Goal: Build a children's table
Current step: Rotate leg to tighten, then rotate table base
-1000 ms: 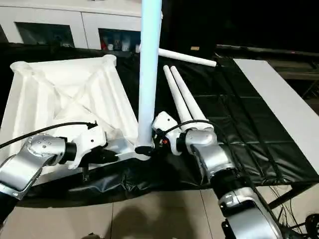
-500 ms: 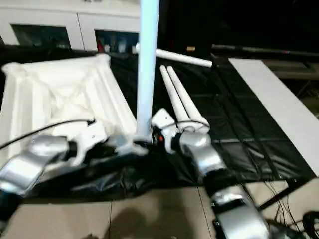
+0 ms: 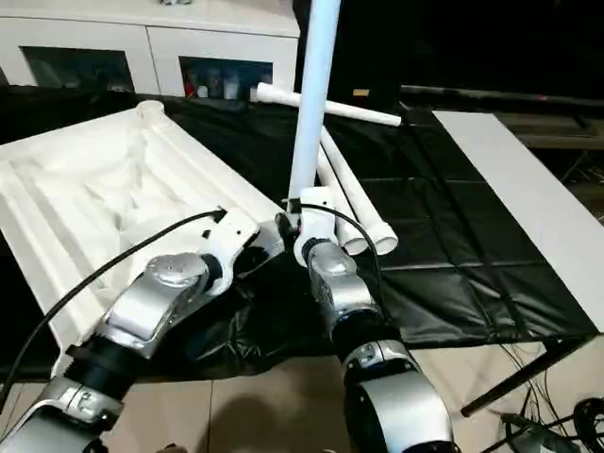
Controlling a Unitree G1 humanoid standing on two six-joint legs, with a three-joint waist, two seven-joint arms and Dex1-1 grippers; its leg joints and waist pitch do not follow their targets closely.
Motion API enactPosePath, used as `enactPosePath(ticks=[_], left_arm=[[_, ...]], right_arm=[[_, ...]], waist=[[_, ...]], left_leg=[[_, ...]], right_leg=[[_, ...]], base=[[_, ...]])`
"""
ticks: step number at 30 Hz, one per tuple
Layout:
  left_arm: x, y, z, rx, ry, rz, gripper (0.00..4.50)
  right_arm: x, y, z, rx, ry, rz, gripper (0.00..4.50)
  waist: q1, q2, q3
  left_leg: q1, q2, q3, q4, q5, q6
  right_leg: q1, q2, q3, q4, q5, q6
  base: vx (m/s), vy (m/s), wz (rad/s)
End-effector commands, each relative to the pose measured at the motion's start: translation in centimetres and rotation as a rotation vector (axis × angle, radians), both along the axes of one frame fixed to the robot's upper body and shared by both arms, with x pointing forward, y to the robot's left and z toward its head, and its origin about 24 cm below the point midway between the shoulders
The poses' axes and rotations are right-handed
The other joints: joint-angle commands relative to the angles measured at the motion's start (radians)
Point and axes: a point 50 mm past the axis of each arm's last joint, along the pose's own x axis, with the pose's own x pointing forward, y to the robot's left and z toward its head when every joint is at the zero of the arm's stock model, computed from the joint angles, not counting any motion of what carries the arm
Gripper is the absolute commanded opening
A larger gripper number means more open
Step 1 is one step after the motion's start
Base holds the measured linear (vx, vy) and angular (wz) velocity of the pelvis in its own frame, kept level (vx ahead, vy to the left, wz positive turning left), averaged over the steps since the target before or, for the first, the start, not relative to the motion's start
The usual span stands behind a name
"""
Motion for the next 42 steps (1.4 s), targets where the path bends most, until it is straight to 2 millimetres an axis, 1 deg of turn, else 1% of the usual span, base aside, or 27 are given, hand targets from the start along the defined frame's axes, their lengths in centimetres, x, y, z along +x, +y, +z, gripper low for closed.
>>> enactPosePath(ticks=[1, 2, 4, 5, 6, 11, 12, 13, 14, 15, 17, 19, 21, 25, 26, 27, 28, 30, 31, 32, 33, 35, 38, 39, 40, 41, 42], left_arm=[[0.6, -0.2, 0.5, 0.015, -0.056, -0.005, 0.00], [0.6, -0.1, 0.5, 0.016, -0.065, -0.006, 0.00], [1.0, 0.5, 0.5, 0.020, -0.073, 0.014, 0.00], [1.2, 0.7, 0.6, 0.021, -0.079, 0.024, 0.00], [1.3, 0.8, 0.6, 0.017, -0.090, 0.025, 0.00], [2.0, 1.0, 1.3, 0.000, -0.165, 0.030, 0.00], [2.4, 1.2, 2.0, -0.063, -0.180, 0.042, 0.28], [2.5, 1.3, 2.3, -0.094, -0.189, 0.049, 0.28], [2.7, 1.5, 2.8, -0.129, -0.198, 0.062, 0.44], [3.0, 1.9, 3.5, -0.153, -0.224, 0.080, 0.55], [3.1, 2.4, 4.2, -0.156, -0.249, 0.090, 0.67], [3.2, 2.8, 4.6, -0.152, -0.260, 0.089, 0.77], [2.4, 4.9, 5.9, -0.124, -0.221, 0.076, 0.99], [1.2, 6.7, 6.4, -0.083, -0.166, 0.042, 1.22], [0.3, 8.4, 6.7, -0.045, -0.132, 0.020, 1.40], [-0.9, 10.4, 7.3, -0.003, -0.095, 0.004, 1.50], [-1.6, 11.5, 7.7, 0.025, -0.082, -0.018, 1.50], [-3.2, 13.8, 8.9, 0.077, -0.056, -0.063, 1.61], [-3.9, 14.6, 9.4, 0.096, -0.043, -0.078, 1.72], [-4.8, 16.0, 10.1, 0.127, -0.006, -0.068, 1.83], [-4.8, 16.0, 10.1, 0.127, -0.006, -0.068, 1.83], [-6.1, 18.1, 11.1, 0.218, 0.036, -0.031, 2.00], [-8.1, 21.9, 11.9, 0.381, 0.144, 0.110, 2.00], [-8.1, 21.9, 11.9, 0.381, 0.144, 0.110, 2.00], [-9.1, 23.2, 11.8, 0.454, 0.217, 0.164, 2.00], [-9.5, 23.7, 11.7, 0.475, 0.244, 0.181, 2.00], [-9.9, 24.0, 11.4, 0.475, 0.277, 0.192, 2.00]], right_arm=[[-1.0, 2.9, 0.6, 0.005, -0.044, 0.147, 3.36], [-0.9, 2.7, 0.7, -0.007, -0.056, 0.138, 3.36], [-0.6, 1.0, 1.1, -0.077, -0.114, 0.069, 3.52], [-0.6, 0.5, 1.2, -0.096, -0.130, 0.057, 3.52], [-0.7, 0.0, 1.4, -0.112, -0.150, 0.050, 3.52], [-1.5, -1.5, 1.6, -0.119, -0.179, 0.040, 3.52], [-1.9, -2.1, 1.7, -0.124, -0.189, 0.024, 3.55], [-2.1, -2.4, 1.7, -0.127, -0.193, 0.016, 3.55], [-2.4, -2.7, 1.8, -0.136, -0.201, 0.007, 3.56], [-2.7, -3.0, 1.8, -0.148, -0.207, 0.000, 3.56], [-2.8, -3.3, 1.7, -0.146, -0.205, -0.018, 3.56], [-3.0, -3.5, 1.7, -0.143, -0.199, -0.030, 3.56], [-3.1, -3.6, 1.2, -0.152, -0.153, -0.013, 3.56], [-3.4, -3.3, 0.9, -0.166, -0.125, 0.030, 3.56], [-3.6, -3.0, 0.5, -0.180, -0.102, 0.064, 3.56], [-3.7, -2.6, 0.2, -0.193, -0.085, 0.095, 3.56], [-3.8, -2.3, -0.1, -0.196, -0.070, 0.110, 3.56], [-3.7, -1.9, -0.4, -0.204, -0.052, 0.128, 3.56], [-3.6, -1.7, -0.4, -0.210, -0.050, 0.133, 3.56], [-3.4, -1.5, -0.5, -0.219, -0.045, 0.140, 3.56], [-3.4, -1.5, -0.5, -0.219, -0.045, 0.140, 3.56], [-3.2, -1.1, -0.5, -0.224, -0.042, 0.150, 3.56], [-3.3, -0.6, -0.6, -0.228, -0.023, 0.189, 3.56], [-3.3, -0.6, -0.6, -0.228, -0.023, 0.189, 3.56], [-3.5, -0.4, -1.0, -0.232, -0.008, 0.204, 3.56], [-3.5, -0.3, -1.1, -0.235, -0.003, 0.207, 3.56], [-3.4, -0.3, -1.2, -0.240, -0.001, 0.208, 3.56]], waist=[[0.002, 0.004, -0.055], [0.000, 0.008, -0.059], [0.003, 0.006, -0.057], [0.005, 0.005, -0.059], [0.009, 0.008, -0.058], [0.014, 0.009, -0.059], [0.014, 0.009, -0.059], [0.014, 0.020, -0.057], [0.016, 0.011, -0.056], [0.016, 0.018, -0.061], [0.011, 0.014, -0.059], [0.009, 0.019, -0.057], [0.008, 0.019, -0.059], [0.003, 0.024, -0.056], [0.000, 0.027, -0.056], [-0.001, 0.021, -0.056], [0.001, 0.026, -0.059], [-0.007, 0.031, -0.057], [-0.009, 0.031, -0.056], [-0.010, 0.015, -0.049], [-0.010, 0.015, -0.049], [-0.005, 0.019, -0.043], [-0.004, 0.013, -0.041], [-0.006, 0.012, -0.039], [-0.007, 0.012, -0.038], [-0.008, 0.018, -0.034], [-0.006, 0.016, -0.033]], left_leg=[[-0.013, -0.004, -0.005, -0.082, -0.307, -0.004], [-0.013, -0.002, -0.008, -0.081, -0.298, -0.009], [0.004, -0.001, -0.001, -0.074, -0.296, -0.007], [0.006, -0.001, 0.003, -0.073, -0.280, -0.006], [0.001, -0.001, 0.002, -0.076, -0.264, -0.006], [0.005, -0.002, 0.002, -0.078, -0.281, -0.003], [0.006, -0.001, 0.002, -0.078, -0.283, -0.004], [0.007, -0.002, 0.002, -0.078, -0.286, -0.006], [0.005, -0.005, 0.004, -0.076, -0.279, -0.005], [0.005, -0.002, 0.001, -0.078, -0.273, -0.007], [0.003, 0.000, 0.001, -0.079, -0.273, -0.010], [0.007, 0.000, 0.002, -0.079, -0.287, -0.009], [0.007, 0.003, 0.000, -0.079, -0.282, -0.012], [0.009, 0.001, 0.005, -0.077, -0.260, -0.014], [0.005, 0.001, 0.004, -0.078, -0.234, -0.016], [0.007, 0.002, 0.005, -0.077, -0.229, -0.017], [0.007, 0.002, 0.002, -0.077, -0.218, -0.020], [0.015, 0.001, 0.005, -0.075, -0.210, -0.021], [0.011, 0.001, 0.003, -0.076, -0.204, -0.024], [0.018, 0.002, 0.010, -0.078, -0.234, -0.028], [0.018, 0.002, 0.010, -0.078, -0.234, -0.028], [0.017, 0.004, 0.006, -0.085, -0.275, -0.038], [0.021, 0.006, 0.005, -0.085, -0.307, -0.051], [0.018, 0.004, 0.004, -0.087, -0.309, -0.049], [0.017, 0.005, 0.003, -0.088, -0.313, -0.051], [0.025, 0.007, 0.001, -0.090, -0.351, -0.062], [0.027, 0.007, 0.002, -0.090, -0.367, -0.064]], right_leg=[[0.051, -0.049, 0.028, -0.086, -0.416, -0.066], [0.053, -0.053, 0.027, -0.087, -0.419, -0.059], [0.036, -0.052, 0.033, -0.093, -0.395, -0.076], [0.037, -0.050, 0.036, -0.086, -0.347, -0.093], [0.043, -0.048, 0.035, -0.082, -0.323, -0.096], [0.045, -0.046, 0.037, -0.084, -0.312, -0.086], [0.045, -0.047, 0.038, -0.083, -0.312, -0.089], [0.043, -0.046, 0.038, -0.084, -0.313, -0.093], [0.046, -0.045, 0.038, -0.088, -0.312, -0.087], [0.048, -0.048, 0.039, -0.082, -0.291, -0.100], [0.049, -0.044, 0.037, -0.077, -0.252, -0.114], [0.046, -0.044, 0.038, -0.080, -0.254, -0.117], [0.049, -0.046, 0.038, -0.072, -0.241, -0.127], [0.047, -0.042, 0.040, -0.066, -0.205, -0.149], [0.051, -0.041, 0.041, -0.060, -0.171, -0.156], [0.050, -0.041, 0.040, -0.059, -0.165, -0.159], [0.053, -0.045, 0.040, -0.051, -0.151, -0.164], [0.044, -0.040, 0.043, -0.054, -0.134, -0.173], [0.047, -0.040, 0.043, -0.049, -0.123, -0.179], [0.038, -0.034, 0.043, -0.056, -0.143, -0.182], [0.038, -0.034, 0.043, -0.056, -0.143, -0.182], [0.039, -0.038, 0.046, -0.057, -0.219, -0.166], [0.032, -0.040, 0.048, -0.059, -0.259, -0.140], [0.033, -0.038, 0.049, -0.060, -0.269, -0.135], [0.034, -0.037, 0.050, -0.060, -0.276, -0.132], [0.024, -0.037, 0.051, -0.063, -0.294, -0.135], [0.021, -0.036, 0.051, -0.066, -0.304, -0.136]], base=[[0.000, 0.000, 0.00], [0.000, 0.000, 0.00], [0.000, 0.000, 0.00], [0.000, 0.000, 0.00], [0.000, 0.000, 0.00], [0.000, 0.000, 0.00], [0.000, 0.000, 0.00], [0.000, 0.000, 0.00], [0.000, 0.000, 0.00], [0.000, 0.000, 0.00], [0.000, 0.000, 0.00], [0.000, 0.000, 0.00], [0.000, 0.000, 0.00], [0.000, 0.000, 0.00], [0.000, 0.000, 0.00], [0.000, 0.000, 0.00], [0.000, 0.000, 0.00], [0.000, 0.000, 0.00], [0.000, 0.000, 0.00], [0.000, 0.000, 0.00], [0.000, 0.000, 0.00], [0.000, 0.000, 0.00], [0.000, 0.000, 0.00], [0.000, 0.000, 0.00], [0.000, 0.000, 0.00], [0.000, 0.000, 0.00], [0.000, 0.000, 0.00]])
